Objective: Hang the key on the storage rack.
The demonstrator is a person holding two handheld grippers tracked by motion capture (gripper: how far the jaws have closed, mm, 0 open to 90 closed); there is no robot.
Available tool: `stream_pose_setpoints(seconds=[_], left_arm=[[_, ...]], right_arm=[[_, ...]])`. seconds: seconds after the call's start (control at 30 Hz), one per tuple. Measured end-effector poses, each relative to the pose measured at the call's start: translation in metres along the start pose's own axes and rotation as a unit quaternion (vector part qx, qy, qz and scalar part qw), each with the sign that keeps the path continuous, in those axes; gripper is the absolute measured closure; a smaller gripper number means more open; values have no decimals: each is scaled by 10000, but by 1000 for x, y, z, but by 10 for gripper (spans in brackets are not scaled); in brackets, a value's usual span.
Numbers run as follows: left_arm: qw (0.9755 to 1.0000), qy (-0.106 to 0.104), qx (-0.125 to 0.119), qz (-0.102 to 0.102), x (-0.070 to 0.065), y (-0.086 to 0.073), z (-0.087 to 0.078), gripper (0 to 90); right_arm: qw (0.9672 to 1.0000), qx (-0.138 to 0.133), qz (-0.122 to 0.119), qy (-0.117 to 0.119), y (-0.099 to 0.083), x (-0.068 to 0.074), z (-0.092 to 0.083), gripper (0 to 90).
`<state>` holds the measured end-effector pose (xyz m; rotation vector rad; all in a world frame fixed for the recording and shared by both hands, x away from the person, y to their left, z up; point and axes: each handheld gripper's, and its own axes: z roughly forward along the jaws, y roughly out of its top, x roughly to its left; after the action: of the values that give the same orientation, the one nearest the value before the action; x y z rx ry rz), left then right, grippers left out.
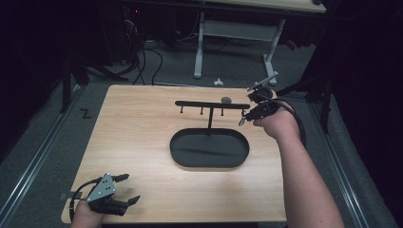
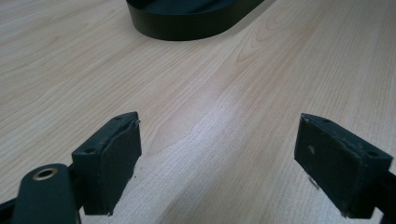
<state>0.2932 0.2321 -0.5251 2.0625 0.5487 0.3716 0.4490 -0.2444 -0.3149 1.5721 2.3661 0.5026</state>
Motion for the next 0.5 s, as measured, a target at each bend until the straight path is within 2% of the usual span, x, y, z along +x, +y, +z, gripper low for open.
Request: stream_pose_setpoints(seconds=[0.2,0.3,0.5], left_arm=[[10000,-24,25,4,0,0,0,153],[10000,-36,37,19,-1,0,1,153],[9999,-84,98,42,-1,0,2,153]], right_arm=[[10000,18,19,-40,2,-1,3,876],[9998,81,-15,-185,2,-1,7,828],[9997,150,25,-180,-2,-3,9,791]])
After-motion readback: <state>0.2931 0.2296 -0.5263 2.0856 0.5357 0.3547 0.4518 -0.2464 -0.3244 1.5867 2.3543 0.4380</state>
